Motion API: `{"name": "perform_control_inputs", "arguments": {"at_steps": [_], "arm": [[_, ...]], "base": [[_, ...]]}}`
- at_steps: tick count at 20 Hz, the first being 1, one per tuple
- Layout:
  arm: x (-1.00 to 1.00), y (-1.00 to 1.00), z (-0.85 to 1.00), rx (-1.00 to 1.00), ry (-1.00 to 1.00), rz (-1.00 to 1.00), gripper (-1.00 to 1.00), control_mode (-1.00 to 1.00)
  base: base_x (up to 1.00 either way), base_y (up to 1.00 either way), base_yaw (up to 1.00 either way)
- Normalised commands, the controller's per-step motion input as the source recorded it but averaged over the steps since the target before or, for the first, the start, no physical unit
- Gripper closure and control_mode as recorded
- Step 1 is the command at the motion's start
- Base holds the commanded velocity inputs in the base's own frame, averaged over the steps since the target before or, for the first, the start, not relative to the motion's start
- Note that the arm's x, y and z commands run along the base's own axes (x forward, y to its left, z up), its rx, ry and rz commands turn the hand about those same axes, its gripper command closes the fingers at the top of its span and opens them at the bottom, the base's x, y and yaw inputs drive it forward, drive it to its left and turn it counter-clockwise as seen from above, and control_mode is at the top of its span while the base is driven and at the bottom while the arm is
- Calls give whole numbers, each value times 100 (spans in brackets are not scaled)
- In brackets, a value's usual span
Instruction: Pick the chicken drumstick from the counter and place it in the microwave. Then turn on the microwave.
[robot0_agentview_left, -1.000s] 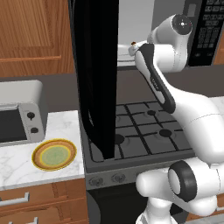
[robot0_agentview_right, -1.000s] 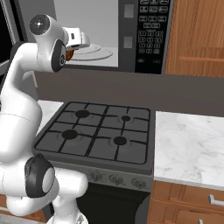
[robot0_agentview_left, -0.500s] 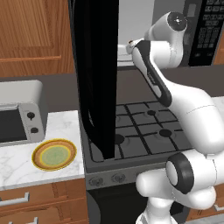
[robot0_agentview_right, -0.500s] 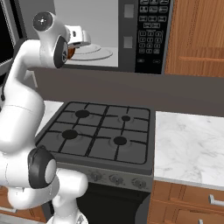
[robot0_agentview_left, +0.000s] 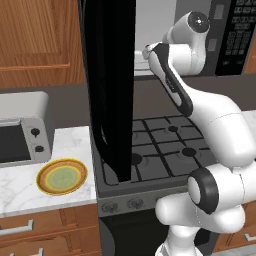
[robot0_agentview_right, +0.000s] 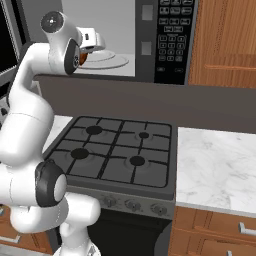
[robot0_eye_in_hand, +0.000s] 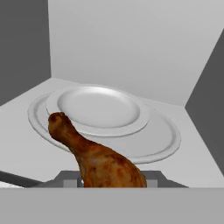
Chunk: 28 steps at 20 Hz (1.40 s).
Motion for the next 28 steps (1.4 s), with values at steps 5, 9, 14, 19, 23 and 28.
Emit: {"name": "perform_control_inputs", "arguments": {"at_steps": [5, 9, 14, 19, 23, 28], "arm": [[17, 3, 0, 0, 0, 0, 100, -100], [18, 4, 0, 0, 0, -1, 100, -100], [16, 4, 0, 0, 0, -1, 100, -100], [14, 4, 0, 0, 0, -1, 100, -100], [14, 3, 0, 0, 0, -1, 100, -100], [13, 6, 0, 0, 0, 0, 100, -100]], "base": [[0, 0, 0], [0, 0, 0], [0, 0, 0], [0, 0, 0], [0, 0, 0], [0, 0, 0]]}}
